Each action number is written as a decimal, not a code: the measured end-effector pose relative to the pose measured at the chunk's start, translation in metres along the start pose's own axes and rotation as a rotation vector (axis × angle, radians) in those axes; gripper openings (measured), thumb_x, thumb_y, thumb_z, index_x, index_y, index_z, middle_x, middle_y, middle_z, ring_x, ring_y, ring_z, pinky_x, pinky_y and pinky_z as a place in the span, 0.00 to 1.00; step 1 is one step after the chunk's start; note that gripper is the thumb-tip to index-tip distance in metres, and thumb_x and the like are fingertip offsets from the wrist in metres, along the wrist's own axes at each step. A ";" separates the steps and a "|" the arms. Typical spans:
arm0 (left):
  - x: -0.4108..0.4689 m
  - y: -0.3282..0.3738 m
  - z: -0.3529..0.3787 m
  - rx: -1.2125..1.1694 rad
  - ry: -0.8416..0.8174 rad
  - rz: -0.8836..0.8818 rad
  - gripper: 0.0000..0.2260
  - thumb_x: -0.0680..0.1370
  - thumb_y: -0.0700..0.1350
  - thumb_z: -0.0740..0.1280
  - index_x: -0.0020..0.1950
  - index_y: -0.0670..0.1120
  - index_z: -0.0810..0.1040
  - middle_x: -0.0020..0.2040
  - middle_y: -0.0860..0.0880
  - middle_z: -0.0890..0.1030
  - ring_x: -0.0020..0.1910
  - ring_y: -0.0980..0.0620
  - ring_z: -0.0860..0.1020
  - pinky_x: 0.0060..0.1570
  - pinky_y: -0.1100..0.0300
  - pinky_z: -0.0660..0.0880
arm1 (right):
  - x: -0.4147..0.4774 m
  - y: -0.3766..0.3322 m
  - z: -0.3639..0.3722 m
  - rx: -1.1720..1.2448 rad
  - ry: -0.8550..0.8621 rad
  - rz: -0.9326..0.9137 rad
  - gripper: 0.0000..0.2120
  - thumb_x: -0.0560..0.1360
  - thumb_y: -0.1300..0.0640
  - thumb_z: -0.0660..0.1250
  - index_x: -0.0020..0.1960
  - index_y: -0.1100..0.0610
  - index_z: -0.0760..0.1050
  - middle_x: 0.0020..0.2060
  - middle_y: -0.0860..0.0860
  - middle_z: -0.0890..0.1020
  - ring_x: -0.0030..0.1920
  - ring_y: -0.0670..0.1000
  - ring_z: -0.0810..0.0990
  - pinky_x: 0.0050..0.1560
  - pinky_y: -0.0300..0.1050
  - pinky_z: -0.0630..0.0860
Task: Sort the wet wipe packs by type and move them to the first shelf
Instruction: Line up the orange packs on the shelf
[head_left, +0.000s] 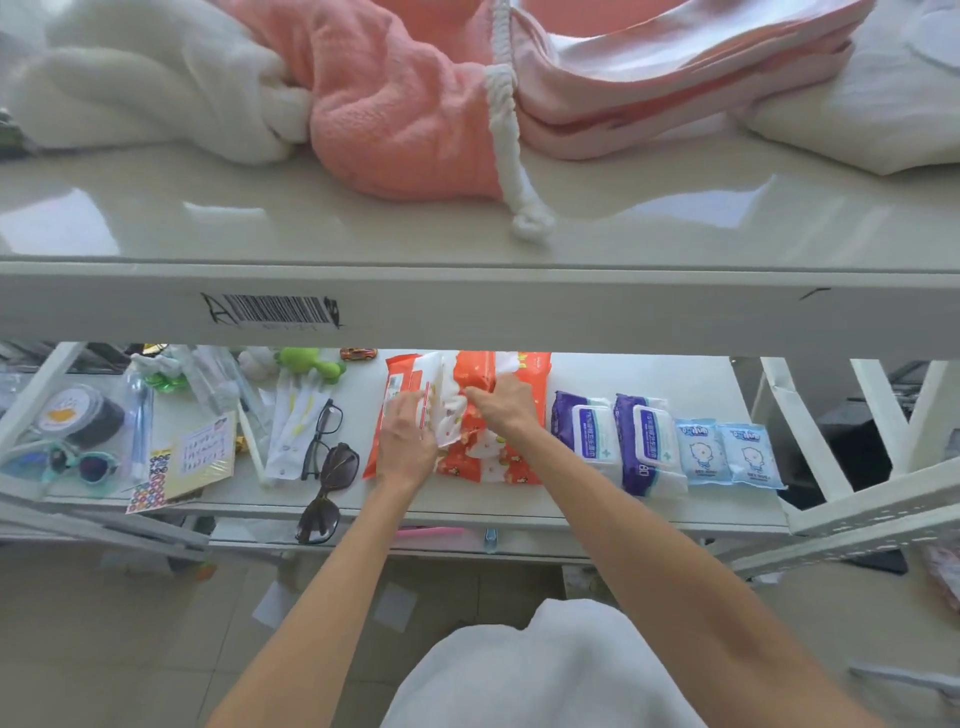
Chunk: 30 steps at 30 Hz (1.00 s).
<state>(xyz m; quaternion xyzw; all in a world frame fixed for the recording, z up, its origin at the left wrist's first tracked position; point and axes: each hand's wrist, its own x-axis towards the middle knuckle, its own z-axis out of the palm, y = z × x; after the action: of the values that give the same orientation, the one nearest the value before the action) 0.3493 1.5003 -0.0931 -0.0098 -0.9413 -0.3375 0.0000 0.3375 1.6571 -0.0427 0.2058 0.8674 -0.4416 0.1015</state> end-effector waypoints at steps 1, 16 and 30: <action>0.004 -0.003 -0.002 0.011 -0.011 -0.025 0.24 0.77 0.36 0.69 0.73 0.40 0.72 0.68 0.39 0.74 0.67 0.39 0.76 0.67 0.50 0.74 | -0.002 0.002 -0.008 0.080 0.019 -0.023 0.13 0.79 0.49 0.70 0.43 0.59 0.81 0.36 0.53 0.82 0.37 0.51 0.83 0.39 0.47 0.82; 0.035 0.005 0.001 0.169 -0.218 -0.413 0.34 0.80 0.46 0.67 0.80 0.43 0.52 0.69 0.31 0.68 0.66 0.32 0.71 0.69 0.40 0.66 | -0.034 0.154 -0.098 -0.286 0.127 0.327 0.25 0.80 0.37 0.65 0.56 0.60 0.80 0.49 0.58 0.84 0.52 0.60 0.83 0.52 0.53 0.80; -0.066 0.151 0.033 0.061 -0.274 0.260 0.37 0.74 0.59 0.50 0.82 0.44 0.56 0.68 0.38 0.69 0.65 0.37 0.71 0.66 0.42 0.70 | -0.045 0.065 -0.079 0.754 0.043 0.144 0.15 0.76 0.47 0.73 0.51 0.60 0.82 0.43 0.56 0.85 0.45 0.56 0.84 0.49 0.52 0.82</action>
<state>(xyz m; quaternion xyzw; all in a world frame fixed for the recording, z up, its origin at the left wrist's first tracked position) 0.4179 1.6365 -0.0234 -0.1772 -0.9330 -0.3016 -0.0842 0.4072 1.7430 -0.0271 0.2984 0.6292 -0.7170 0.0315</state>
